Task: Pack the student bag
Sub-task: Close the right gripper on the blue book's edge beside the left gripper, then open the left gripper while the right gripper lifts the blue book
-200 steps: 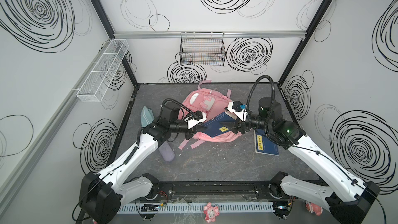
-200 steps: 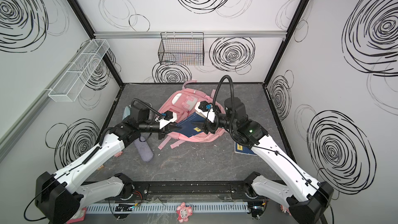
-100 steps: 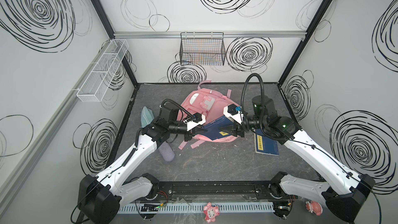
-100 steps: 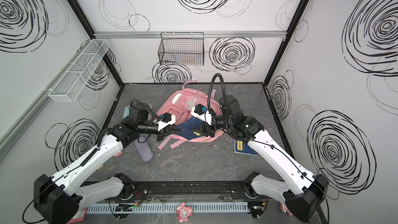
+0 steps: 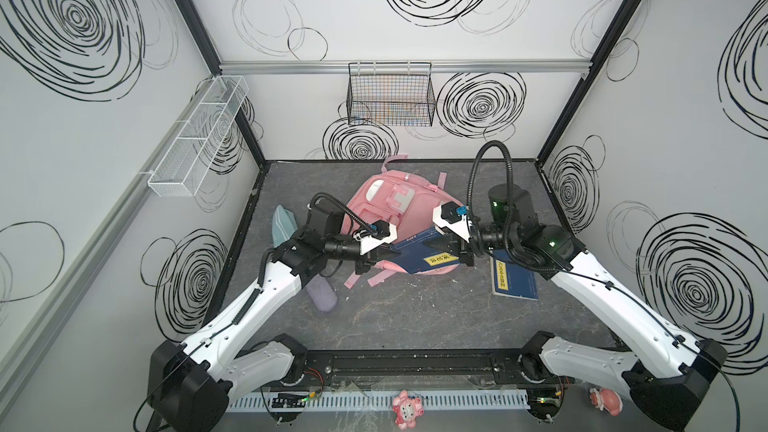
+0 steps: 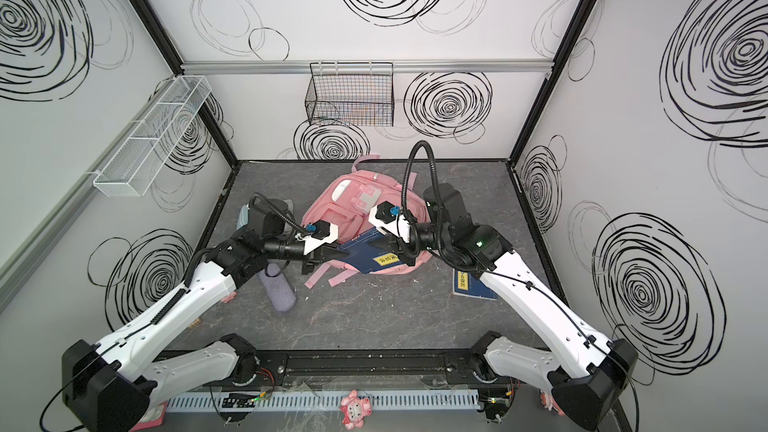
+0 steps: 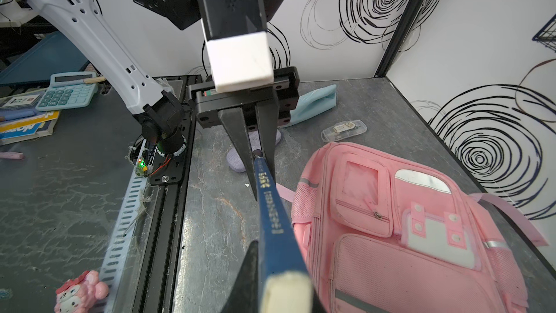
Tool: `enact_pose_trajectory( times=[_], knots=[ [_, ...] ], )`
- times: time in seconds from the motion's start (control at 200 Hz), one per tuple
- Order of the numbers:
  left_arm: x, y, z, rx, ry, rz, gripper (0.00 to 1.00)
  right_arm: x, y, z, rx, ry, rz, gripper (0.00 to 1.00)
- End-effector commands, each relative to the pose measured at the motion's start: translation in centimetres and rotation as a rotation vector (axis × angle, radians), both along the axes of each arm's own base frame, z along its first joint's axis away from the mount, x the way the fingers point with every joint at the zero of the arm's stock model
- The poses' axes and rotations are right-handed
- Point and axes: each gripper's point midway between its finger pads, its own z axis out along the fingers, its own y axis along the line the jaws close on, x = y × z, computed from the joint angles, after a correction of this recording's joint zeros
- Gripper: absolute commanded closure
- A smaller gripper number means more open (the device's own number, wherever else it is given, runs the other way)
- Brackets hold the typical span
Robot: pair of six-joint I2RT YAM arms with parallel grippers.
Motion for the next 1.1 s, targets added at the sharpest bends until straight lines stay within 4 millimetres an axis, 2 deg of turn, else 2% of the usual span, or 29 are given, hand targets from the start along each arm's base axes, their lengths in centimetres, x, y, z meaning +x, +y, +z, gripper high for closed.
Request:
enact_pose_trajectory(
  times=[0.0, 0.08, 0.1, 0.125, 0.145, 0.22, 0.275, 0.41, 0.55, 0.735, 0.75, 0.84, 0.86, 0.965, 1.091],
  knots=[
    [-0.2, -0.5, 3.0, -0.059, -0.101, -0.035, 1.0, -0.7, 0.0, 0.3, -0.007, -0.019, 0.018, 0.92],
    [-0.1, -0.5, 3.0, -0.056, -0.107, -0.028, 1.0, -0.6, -0.1, 0.2, -0.015, -0.024, 0.012, 0.91],
    [-0.1, -0.5, 3.0, -0.055, -0.108, -0.027, 1.0, -0.6, -0.2, 0.1, -0.02, -0.026, 0.007, 0.84],
    [-0.1, -0.4, 3.1, -0.055, -0.111, -0.025, 1.0, -0.4, -0.3, 0.1, -0.025, -0.028, -0.006, 0.62],
    [-0.1, -0.4, 3.1, -0.054, -0.112, -0.026, 1.0, -0.3, -0.4, 0.1, -0.028, -0.031, -0.017, 0.5],
    [-0.1, -0.4, 3.1, -0.054, -0.117, -0.024, 1.0, 0.1, -0.7, -0.1, -0.043, -0.041, -0.051, 0.46],
    [-0.1, -0.4, 3.2, -0.054, -0.121, -0.022, 1.0, 0.3, -1.0, -0.3, -0.056, -0.048, -0.071, 0.5],
    [-0.1, -0.3, 3.2, -0.052, -0.127, -0.019, 1.0, 0.0, -1.4, -0.6, -0.063, -0.058, -0.078, 0.81],
    [0.0, -0.3, 3.2, -0.049, -0.133, -0.009, 1.0, -0.1, -1.4, -0.5, -0.05, -0.059, -0.078, 1.0],
    [0.9, -0.1, 3.4, -0.05, -0.137, 0.05, 1.0, 0.8, -1.3, 0.3, -0.03, -0.078, -0.117, 1.0],
    [1.0, -0.1, 3.4, -0.052, -0.141, 0.057, 0.98, 0.9, -1.3, 0.4, -0.027, -0.082, -0.122, 1.0],
    [2.2, 0.4, 4.1, -0.067, -0.156, 0.144, 0.58, 2.0, -1.4, 1.2, -0.003, -0.097, -0.184, 1.0],
    [2.6, 0.5, 4.2, -0.07, -0.162, 0.169, 0.52, 2.4, -1.5, 1.4, 0.008, -0.101, -0.205, 1.0],
    [4.1, 1.3, 4.8, -0.088, -0.182, 0.274, 0.41, 4.6, -2.3, 2.8, 0.095, -0.132, -0.354, 1.0],
    [5.3, 1.8, 5.3, -0.106, -0.173, 0.353, 0.34, 7.2, -4.9, 4.2, 0.215, -0.167, -0.577, 1.0]
  ],
)
